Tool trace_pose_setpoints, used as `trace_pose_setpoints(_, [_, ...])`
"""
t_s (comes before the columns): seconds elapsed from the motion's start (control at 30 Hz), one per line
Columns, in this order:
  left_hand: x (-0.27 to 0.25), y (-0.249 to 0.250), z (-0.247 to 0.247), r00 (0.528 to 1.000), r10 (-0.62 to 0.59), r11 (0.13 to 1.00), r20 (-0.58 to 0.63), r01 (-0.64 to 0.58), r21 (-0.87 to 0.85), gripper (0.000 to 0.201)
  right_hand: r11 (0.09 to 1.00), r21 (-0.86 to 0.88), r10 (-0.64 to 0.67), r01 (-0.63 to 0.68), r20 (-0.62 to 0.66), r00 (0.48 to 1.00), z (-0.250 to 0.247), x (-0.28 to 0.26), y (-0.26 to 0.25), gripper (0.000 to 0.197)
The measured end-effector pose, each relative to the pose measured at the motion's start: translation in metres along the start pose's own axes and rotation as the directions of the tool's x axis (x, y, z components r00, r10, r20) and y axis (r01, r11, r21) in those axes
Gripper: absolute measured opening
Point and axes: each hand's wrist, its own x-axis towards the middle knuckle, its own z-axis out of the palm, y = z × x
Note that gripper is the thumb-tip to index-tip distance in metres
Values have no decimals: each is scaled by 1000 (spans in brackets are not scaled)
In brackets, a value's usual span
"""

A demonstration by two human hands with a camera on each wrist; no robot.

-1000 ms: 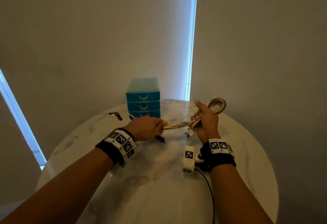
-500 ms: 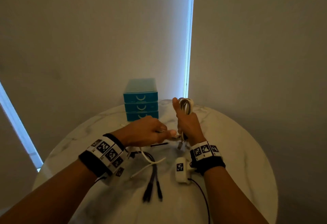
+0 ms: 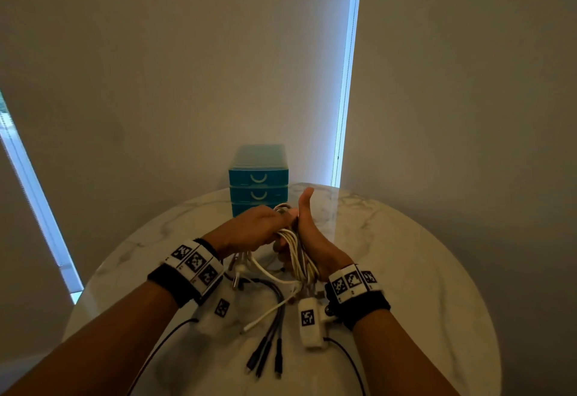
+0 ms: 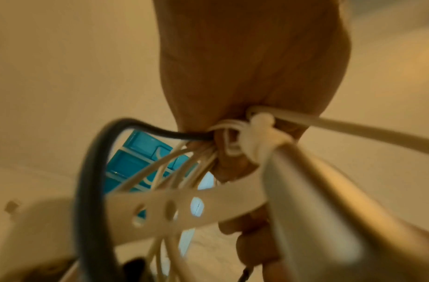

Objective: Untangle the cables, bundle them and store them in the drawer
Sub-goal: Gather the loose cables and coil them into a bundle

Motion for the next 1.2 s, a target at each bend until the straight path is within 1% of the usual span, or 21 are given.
trace_pose_setpoints(0.07, [0, -3, -8, 996, -73, 997, 50, 75, -36, 77, 998, -14, 54, -53, 30, 998, 1, -1, 4, 104])
trace_pose_setpoints(0.13, [2, -5, -17, 986, -136, 989, 97, 142, -50, 73, 995, -37, 99, -96, 94, 991, 0, 1, 9, 105])
trace_pose_setpoints(0.2, [5, -6, -25, 976, -183, 980, 118, 191, -55, 64, 988, -95, 141, -124, 193, 971, -2, -1, 11, 94])
trace_pose_setpoints(0.27, [7, -5, -29, 967, -208, 973, 149, 220, -68, 59, 976, -185, 162, -115, 259, 952, -5, -10, 9, 81])
trace_pose_setpoints(0.3, [8, -4, -31, 963, -217, 972, 160, 228, -51, 60, 970, -228, 152, -87, 283, 947, -10, -10, 10, 70])
trace_pose_setpoints(0.37, [8, -2, -36, 961, -209, 977, 180, 212, 4, 62, 960, -274, 141, -50, 324, 936, -15, -11, 10, 29])
trace_pose_setpoints(0.4, [8, 0, -40, 965, -183, 983, 189, 183, 21, 59, 961, -269, 159, -70, 323, 933, -14, -15, 6, 11])
trace_pose_setpoints(0.43, [7, 3, -46, 970, -148, 989, 194, 146, 27, 50, 963, -251, 172, -95, 304, 937, -16, -13, 8, 12])
trace_pose_setpoints(0.47, [6, 6, -52, 975, -109, 994, 193, 104, 36, 39, 963, -235, 203, -136, 291, 935, -17, -13, 9, 19])
trace_pose_setpoints(0.5, [6, 9, -58, 980, -72, 997, 185, 64, 50, 35, 957, -230, 240, -176, 287, 927, -19, -10, 10, 18])
trace_pose_setpoints(0.53, [7, 11, -63, 982, -46, 998, 182, 38, 45, 39, 949, -223, 284, -225, 286, 915, -19, -9, 9, 12])
trace_pose_setpoints(0.57, [10, 12, -66, 981, -26, 1000, 191, 23, 16, 43, 942, -214, 315, -259, 298, 901, -18, -7, 10, 12])
trace_pose_setpoints(0.63, [16, 10, -67, 975, 31, 999, 221, -25, -30, 38, 931, -193, 358, -309, 321, 877, -15, -5, 9, 19])
trace_pose_setpoints(0.67, [20, 7, -65, 974, 67, 998, 217, -69, -1, 34, 928, -179, 369, -326, 330, 869, -13, -4, 10, 20])
trace_pose_setpoints(0.73, [26, -4, -59, 976, 113, 988, 188, -130, 79, 24, 927, -132, 375, -351, 348, 859, -15, -4, 10, 20])
trace_pose_setpoints(0.8, [29, -13, -48, 985, 121, 986, 126, -134, 102, 17, 924, -83, 378, -374, 356, 855, -18, -6, 10, 16])
trace_pose_setpoints(0.87, [31, -15, -37, 988, 143, 980, 61, -149, 128, 15, 931, -51, 358, -361, 312, 880, -23, -6, 10, 15])
trace_pose_setpoints(0.93, [34, -12, -31, 982, 178, 967, -63, -163, 196, 14, 945, -18, 319, -327, 265, 910, -26, -6, 9, 13])
trace_pose_setpoints(1.0, [36, -7, -28, 954, 231, 956, -190, -187, 224, 14, 953, 30, 287, -303, 242, 927, -29, -5, 10, 11])
trace_pose_setpoints(1.1, [41, -7, -20, 921, 281, 954, -269, -237, 184, 16, 964, 103, 211, -245, 263, 942, -29, -5, 10, 14])
trace_pose_setpoints(1.2, [50, -16, -8, 907, 285, 958, -309, -272, 87, 18, 972, 86, 193, -221, 254, 948, -31, -5, 11, 5])
